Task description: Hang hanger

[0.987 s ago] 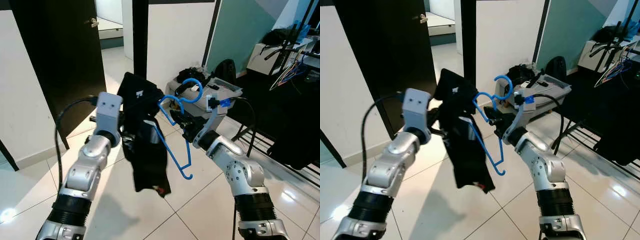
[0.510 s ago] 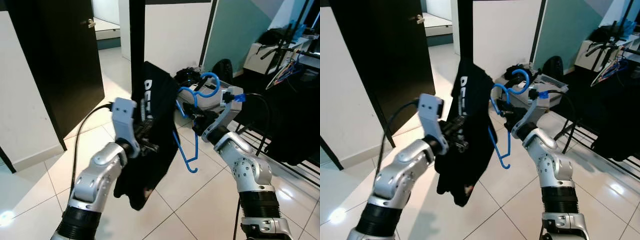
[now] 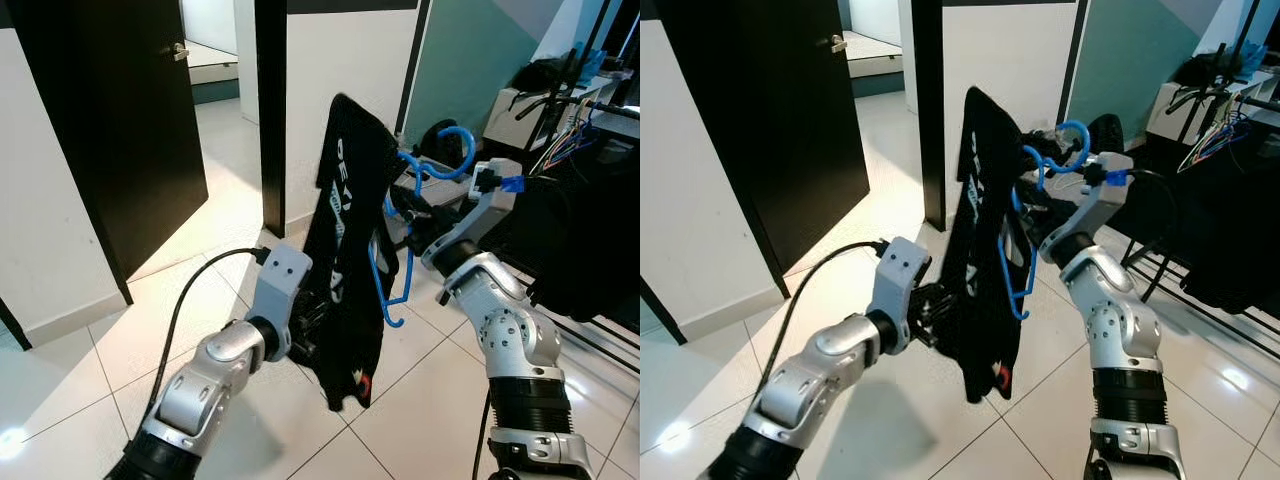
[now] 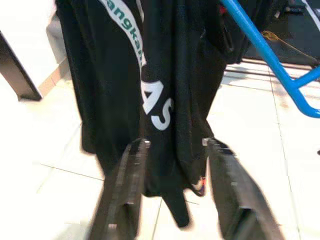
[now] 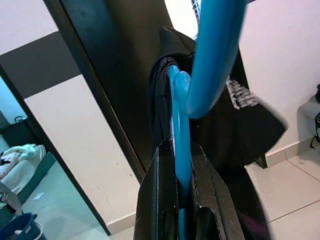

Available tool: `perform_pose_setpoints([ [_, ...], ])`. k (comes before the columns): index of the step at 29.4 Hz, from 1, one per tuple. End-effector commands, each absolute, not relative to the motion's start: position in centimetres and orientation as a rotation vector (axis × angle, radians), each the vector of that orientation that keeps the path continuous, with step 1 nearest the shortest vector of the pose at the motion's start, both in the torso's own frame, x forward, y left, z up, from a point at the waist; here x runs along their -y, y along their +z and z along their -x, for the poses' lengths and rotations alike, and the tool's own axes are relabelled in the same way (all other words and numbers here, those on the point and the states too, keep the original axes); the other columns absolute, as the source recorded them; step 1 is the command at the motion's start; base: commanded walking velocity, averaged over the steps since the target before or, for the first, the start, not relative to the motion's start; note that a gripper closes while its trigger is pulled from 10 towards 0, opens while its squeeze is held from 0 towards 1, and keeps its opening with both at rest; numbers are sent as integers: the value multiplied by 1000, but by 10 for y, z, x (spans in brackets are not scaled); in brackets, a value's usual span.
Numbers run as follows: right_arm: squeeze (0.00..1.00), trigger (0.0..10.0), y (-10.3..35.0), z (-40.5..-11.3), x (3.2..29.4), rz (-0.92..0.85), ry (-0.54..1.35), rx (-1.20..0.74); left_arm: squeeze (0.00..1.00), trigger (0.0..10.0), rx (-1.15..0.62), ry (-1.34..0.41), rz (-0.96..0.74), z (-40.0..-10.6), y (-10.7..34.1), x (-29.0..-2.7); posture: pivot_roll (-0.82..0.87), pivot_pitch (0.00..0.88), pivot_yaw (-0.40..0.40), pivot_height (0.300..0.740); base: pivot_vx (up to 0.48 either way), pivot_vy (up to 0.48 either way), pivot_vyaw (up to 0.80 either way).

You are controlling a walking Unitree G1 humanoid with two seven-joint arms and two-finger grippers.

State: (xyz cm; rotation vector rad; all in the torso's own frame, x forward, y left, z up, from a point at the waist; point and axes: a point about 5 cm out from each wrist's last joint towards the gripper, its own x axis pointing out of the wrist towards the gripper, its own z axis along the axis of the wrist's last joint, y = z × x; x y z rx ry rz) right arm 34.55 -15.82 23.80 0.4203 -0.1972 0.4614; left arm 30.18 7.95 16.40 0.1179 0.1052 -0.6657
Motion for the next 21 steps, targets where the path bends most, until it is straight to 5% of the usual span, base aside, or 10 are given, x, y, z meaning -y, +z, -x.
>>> perform_pose_setpoints([
  [1,0,10000,249,-342,159,-400,517,243,1000,10000,-93,-701,-175,-302,173,-84,-24,0,-45,740,0,0,0],
  [6,0,10000,249,-333,158,-364,638,234,1000,10000,21,-620,-158,-309,194,-94,-21,0,-49,740,0,0,0],
  [11,0,10000,246,-310,168,-315,851,205,1000,10000,284,-476,92,-315,243,-110,-16,0,-60,740,0,0,0],
  [15,0,10000,245,-306,171,-304,873,200,1000,10000,319,-456,138,-315,249,-113,-16,0,-60,740,0,0,0],
  [16,0,10000,247,-303,180,-303,882,200,0,10000,357,-404,199,-316,255,-122,-16,0,-64,740,0,0,0],
  [21,0,10000,251,-301,191,-305,875,215,0,10000,388,-322,281,-318,260,-136,-15,0,-64,740,0,0,0],
])
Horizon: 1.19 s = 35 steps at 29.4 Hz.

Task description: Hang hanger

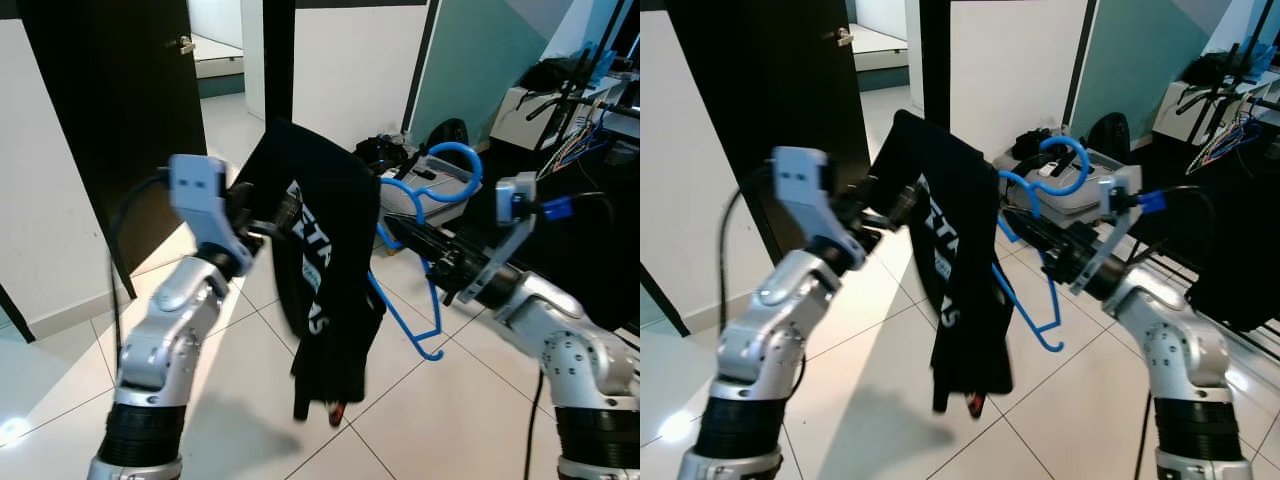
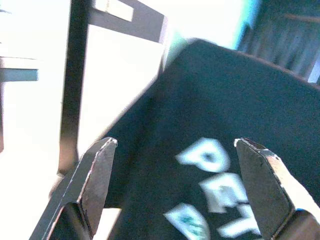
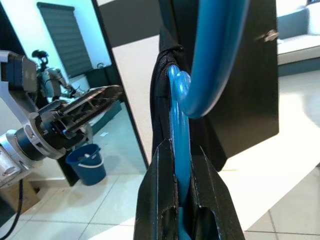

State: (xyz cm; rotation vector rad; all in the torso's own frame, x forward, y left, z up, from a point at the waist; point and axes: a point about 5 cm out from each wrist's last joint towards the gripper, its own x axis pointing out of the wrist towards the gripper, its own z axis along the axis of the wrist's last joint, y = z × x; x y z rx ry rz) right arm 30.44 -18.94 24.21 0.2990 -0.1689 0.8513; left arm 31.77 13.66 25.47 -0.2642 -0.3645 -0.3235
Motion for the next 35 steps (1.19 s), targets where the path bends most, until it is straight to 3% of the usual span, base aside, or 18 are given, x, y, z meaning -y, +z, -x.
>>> perform_pose_setpoints([
  [1,0,10000,251,-301,191,-305,875,215,0,10000,388,-322,281,-318,260,-136,-15,0,-64,740,0,0,0],
  [9,0,10000,259,-295,171,-333,983,247,0,10000,363,-273,273,-319,253,-133,-11,0,-64,740,0,0,0],
  [16,0,10000,260,-285,162,-335,1082,233,0,10000,372,-331,297,-316,253,-121,-14,0,-63,740,0,0,0],
  [31,0,10000,261,-306,174,-311,895,241,0,10000,363,-351,274,-318,254,-121,-11,0,-64,740,0,0,0],
  [35,0,10000,259,-312,177,-288,859,230,0,10000,351,-445,234,-314,253,-113,-10,0,-67,740,0,0,0],
])
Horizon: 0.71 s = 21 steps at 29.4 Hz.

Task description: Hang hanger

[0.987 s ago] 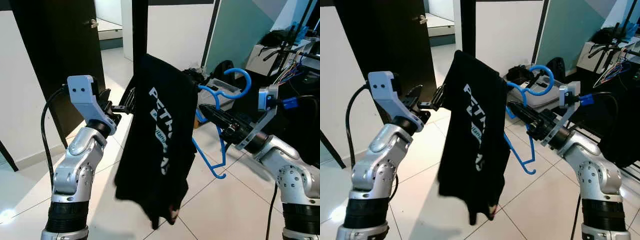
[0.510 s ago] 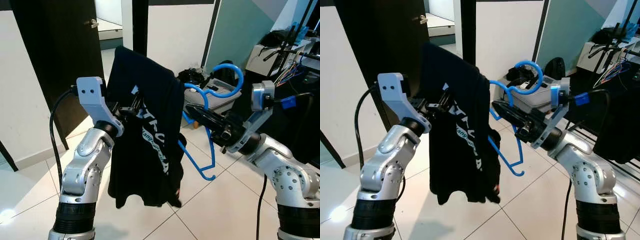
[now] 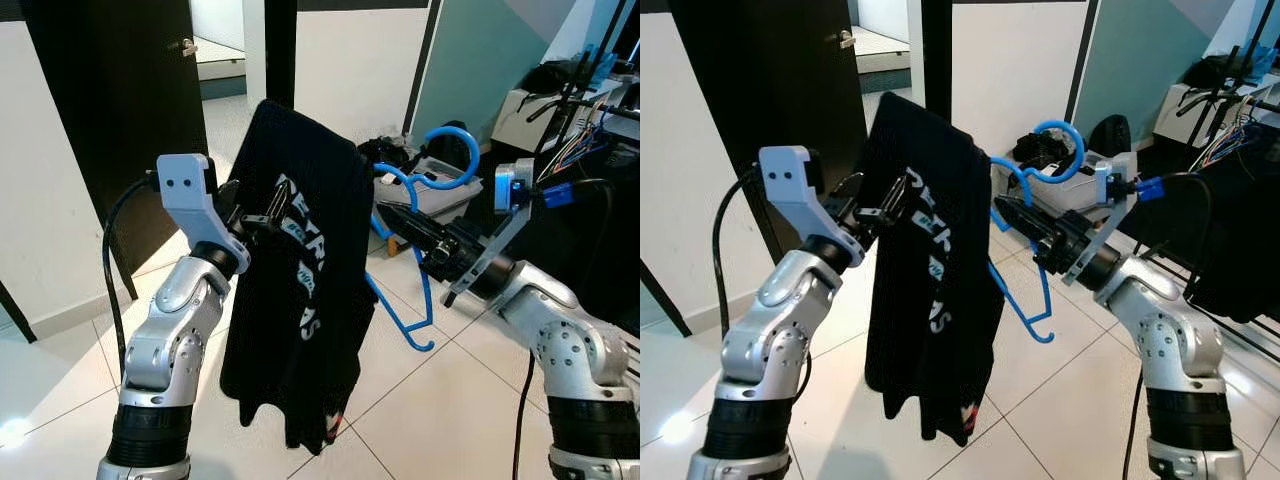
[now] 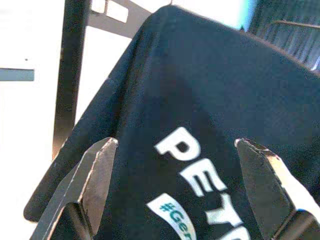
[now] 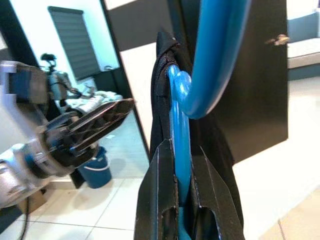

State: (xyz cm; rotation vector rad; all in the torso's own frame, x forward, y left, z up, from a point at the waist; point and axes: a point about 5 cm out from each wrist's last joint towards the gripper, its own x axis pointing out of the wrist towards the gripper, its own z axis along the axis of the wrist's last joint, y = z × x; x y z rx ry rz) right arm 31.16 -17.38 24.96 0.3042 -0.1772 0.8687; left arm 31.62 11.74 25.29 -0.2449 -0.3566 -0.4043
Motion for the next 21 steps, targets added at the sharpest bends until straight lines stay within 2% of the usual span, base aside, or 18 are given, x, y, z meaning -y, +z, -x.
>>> perform_pose_setpoints([
  [1,0,10000,259,-313,177,-286,860,226,0,10000,351,-486,207,-311,253,-110,-10,0,-67,740,0,0,0],
  [5,0,10000,253,-310,178,-227,907,188,0,10000,376,-565,144,-305,258,-109,-7,0,-69,740,0,0,0],
  [9,0,10000,240,-300,185,-143,1007,103,0,10000,448,-647,28,-298,277,-121,6,0,-76,740,0,0,0],
  [12,0,10000,226,-286,191,-51,1148,-19,0,10000,511,-810,-283,-290,308,-140,15,0,-71,740,0,0,0],
  [13,0,10000,226,-286,191,-51,1148,-19,0,10000,511,-810,-283,-290,308,-140,15,0,-71,740,0,0,0],
  [16,0,10000,220,-285,189,-17,1194,-60,0,10000,498,-930,-467,-288,320,-145,19,0,-60,740,0,0,0],
  [17,0,10000,220,-285,189,-17,1194,-60,0,10000,498,-930,-467,-288,320,-145,19,0,-60,740,0,0,0],
  [21,0,10000,218,-285,185,16,1253,-84,0,10000,370,-1161,-674,-283,317,-149,18,0,-50,740,0,0,0],
])
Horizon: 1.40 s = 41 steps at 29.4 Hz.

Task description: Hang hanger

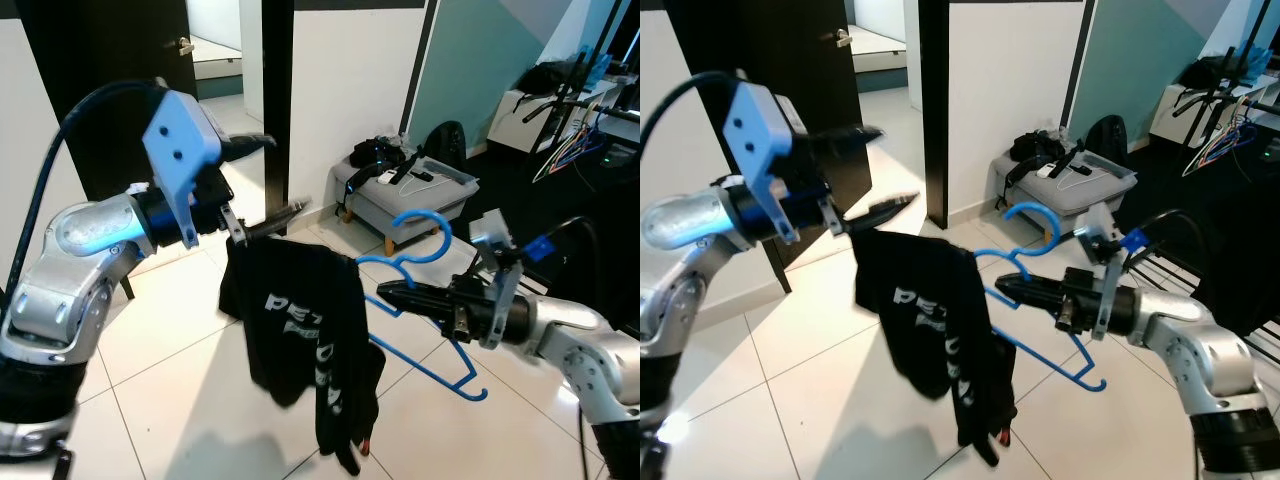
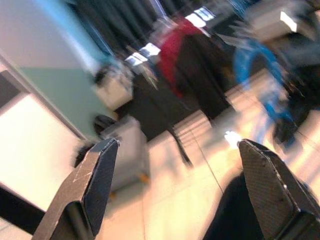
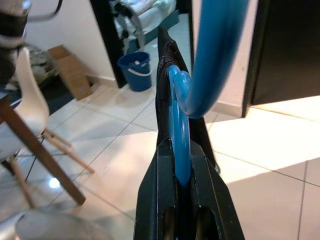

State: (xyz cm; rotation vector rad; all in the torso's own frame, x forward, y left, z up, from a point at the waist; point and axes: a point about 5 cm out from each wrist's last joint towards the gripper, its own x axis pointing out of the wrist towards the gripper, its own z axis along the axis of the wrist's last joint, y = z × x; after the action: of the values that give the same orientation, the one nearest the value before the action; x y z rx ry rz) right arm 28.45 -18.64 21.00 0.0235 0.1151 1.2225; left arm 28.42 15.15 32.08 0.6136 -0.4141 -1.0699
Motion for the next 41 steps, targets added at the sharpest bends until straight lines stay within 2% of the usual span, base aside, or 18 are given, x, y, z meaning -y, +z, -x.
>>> perform_pose_setpoints([
  [1,0,10000,218,-285,185,16,1253,-84,0,10000,370,-1161,-674,-283,317,-149,18,0,-50,740,0,0,0],
  [4,0,10000,219,-284,182,30,1295,-84,0,10000,262,-1289,-767,-280,311,-155,19,0,-44,740,0,0,0],
  [11,0,10000,222,-283,171,55,1371,-73,0,10000,96,-1403,-897,-290,301,-162,23,0,-36,740,0,0,0],
  [28,0,10000,224,-278,163,71,1409,-47,0,10000,10,-1469,-928,-299,293,-166,11,0,-20,740,0,0,0],
  [30,0,10000,224,-278,165,78,1404,-45,0,4510,-40,-1489,-937,-299,289,-169,12,0,-18,740,0,0,0],
  [33,0,10000,225,-278,165,80,1401,-44,0,4275,-58,-1494,-938,-299,287,-171,11,0,-17,740,0,0,0],
  [34,0,10000,225,-278,165,80,1399,-39,0,1765,-74,-1502,-931,-299,286,-172,11,0,-15,740,0,0,0],
  [35,0,10000,225,-278,165,80,1399,-39,0,1765,-74,-1502,-931,-299,286,-172,11,0,-15,740,0,0,0],
  [36,0,10000,226,-278,164,78,1396,-32,0,0,-95,-1513,-927,-299,283,-172,10,0,-15,740,0,0,0],
  [41,0,10000,226,-278,163,78,1394,-24,0,0,-122,-1538,-908,-298,278,-172,8,0,-13,740,0,0,0],
])
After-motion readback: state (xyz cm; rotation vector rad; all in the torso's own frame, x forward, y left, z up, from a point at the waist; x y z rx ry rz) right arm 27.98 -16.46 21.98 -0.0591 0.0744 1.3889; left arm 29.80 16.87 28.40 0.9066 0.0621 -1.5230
